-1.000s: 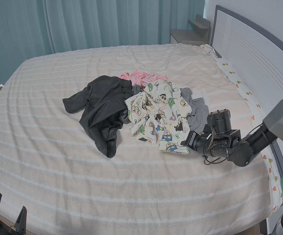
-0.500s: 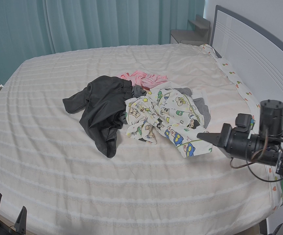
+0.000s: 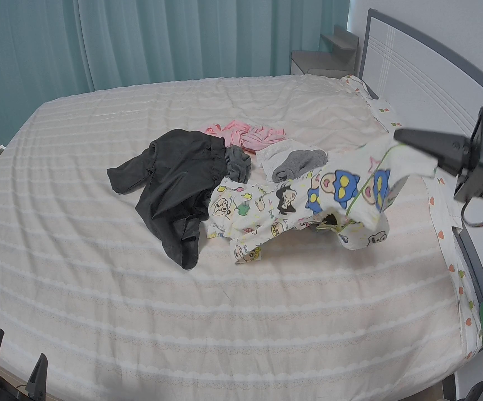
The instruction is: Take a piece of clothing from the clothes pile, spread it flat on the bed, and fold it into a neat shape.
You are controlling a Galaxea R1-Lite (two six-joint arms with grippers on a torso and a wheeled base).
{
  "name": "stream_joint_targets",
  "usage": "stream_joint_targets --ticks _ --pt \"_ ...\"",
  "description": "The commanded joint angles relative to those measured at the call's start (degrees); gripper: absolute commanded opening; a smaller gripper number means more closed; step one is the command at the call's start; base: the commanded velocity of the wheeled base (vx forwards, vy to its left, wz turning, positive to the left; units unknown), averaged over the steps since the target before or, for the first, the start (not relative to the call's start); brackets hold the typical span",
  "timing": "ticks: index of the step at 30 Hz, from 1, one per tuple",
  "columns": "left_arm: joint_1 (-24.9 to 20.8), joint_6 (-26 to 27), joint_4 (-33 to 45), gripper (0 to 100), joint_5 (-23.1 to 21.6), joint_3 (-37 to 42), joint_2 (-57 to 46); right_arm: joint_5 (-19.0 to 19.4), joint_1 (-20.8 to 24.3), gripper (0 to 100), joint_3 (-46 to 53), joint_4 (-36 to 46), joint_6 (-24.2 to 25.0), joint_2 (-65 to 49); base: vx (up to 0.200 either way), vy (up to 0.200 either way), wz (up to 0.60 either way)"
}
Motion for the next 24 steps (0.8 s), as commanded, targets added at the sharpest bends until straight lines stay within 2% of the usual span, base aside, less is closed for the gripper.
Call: stream_joint_targets --ticks 1,3,4,6,8,10,13,14,16,17,18,20,24 --pt "-0.4 -5.3 -1.1 100 -2.8 -13.7 5.9 1.4 4.4 0 -12.4 6.7 -0.5 -2.0 0.000 0.000 0.00" --pt "-0.7 -9.8 -0.2 100 -4.4 -23.0 13.0 1.4 6.4 0 -15.4 8.5 -1.2 -1.0 0.000 0.000 0.00" --pt "-1.1 -9.7 0.2 100 -5.3 -24.7 14.6 1.4 6.8 0 -16.0 8.8 -1.5 -0.8 0.000 0.000 0.00" --pt "-4.1 -7.7 0.4 100 -11.6 -28.2 20.6 1.4 7.9 0 -18.2 9.5 -3.3 0.3 0.000 0.000 0.00" --pt "-7.7 -7.0 0.4 100 -17.6 -28.5 24.6 1.4 8.9 0 -19.7 9.5 -4.1 1.2 0.000 0.000 0.00" --pt "-10.4 -4.6 0.5 100 -21.0 -28.2 30.1 1.4 9.9 0 -21.0 9.6 -4.2 2.5 0.000 0.000 0.00" --pt "-11.8 -1.4 0.4 100 -21.9 -27.5 36.4 1.4 10.6 0 -22.7 9.8 -4.2 4.2 0.000 0.000 0.00" --pt "-14.1 1.0 0.3 100 -22.5 -27.0 42.1 1.4 10.8 0 -24.9 10.7 -4.2 6.0 0.000 0.000 0.00" --pt "-17.6 1.3 0.1 100 -23.7 -26.2 46.4 1.4 10.9 0 -27.1 12.0 -4.2 7.3 0.000 0.000 0.00" --pt "-17.6 1.3 0.1 100 -23.7 -26.2 46.4 1.4 10.9 0 -27.1 12.0 -4.2 7.3 0.000 0.000 0.00" --pt "-20.2 1.7 0.1 100 -25.7 -25.5 49.4 1.3 11.3 0 -29.2 13.0 -4.2 8.8 0.000 0.000 0.00" --pt "-22.1 2.0 0.1 100 -28.4 -25.1 52.1 1.2 11.6 0 -31.1 13.2 -4.1 10.4 0.000 0.000 0.00" --pt "-25.8 2.5 -0.3 100 -29.2 -24.6 59.2 1.1 11.7 0 -33.9 13.3 -4.1 12.7 0.000 0.000 0.00"
